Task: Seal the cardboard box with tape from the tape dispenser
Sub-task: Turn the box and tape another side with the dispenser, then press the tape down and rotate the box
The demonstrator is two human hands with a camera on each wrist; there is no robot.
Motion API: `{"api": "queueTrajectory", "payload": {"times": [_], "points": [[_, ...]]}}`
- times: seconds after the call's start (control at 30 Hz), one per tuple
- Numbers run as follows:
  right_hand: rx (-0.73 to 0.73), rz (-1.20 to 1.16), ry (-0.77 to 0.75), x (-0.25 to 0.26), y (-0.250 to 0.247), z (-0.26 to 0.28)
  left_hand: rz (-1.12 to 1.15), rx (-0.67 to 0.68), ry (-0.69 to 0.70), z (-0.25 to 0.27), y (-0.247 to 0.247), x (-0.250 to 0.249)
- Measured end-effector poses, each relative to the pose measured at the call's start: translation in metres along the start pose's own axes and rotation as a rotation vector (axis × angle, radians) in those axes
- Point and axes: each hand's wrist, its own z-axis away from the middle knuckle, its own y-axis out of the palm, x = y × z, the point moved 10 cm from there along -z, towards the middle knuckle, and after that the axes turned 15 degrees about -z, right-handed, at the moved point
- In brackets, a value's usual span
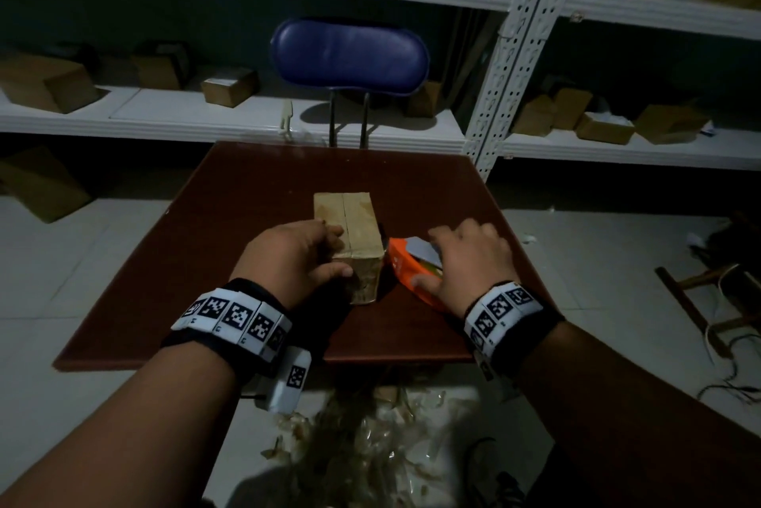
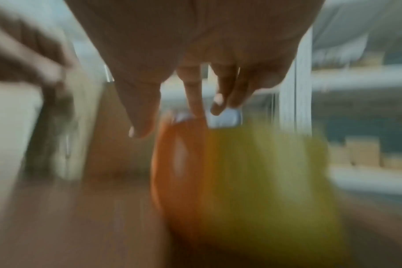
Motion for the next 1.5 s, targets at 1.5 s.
{"api": "queueTrajectory", "payload": {"times": [1.5], "points": [[0.055,-1.540,0.040,0.023,0.074,0.005,0.743,-0.096,-0.359,0.048,0.016,0.058]]}}
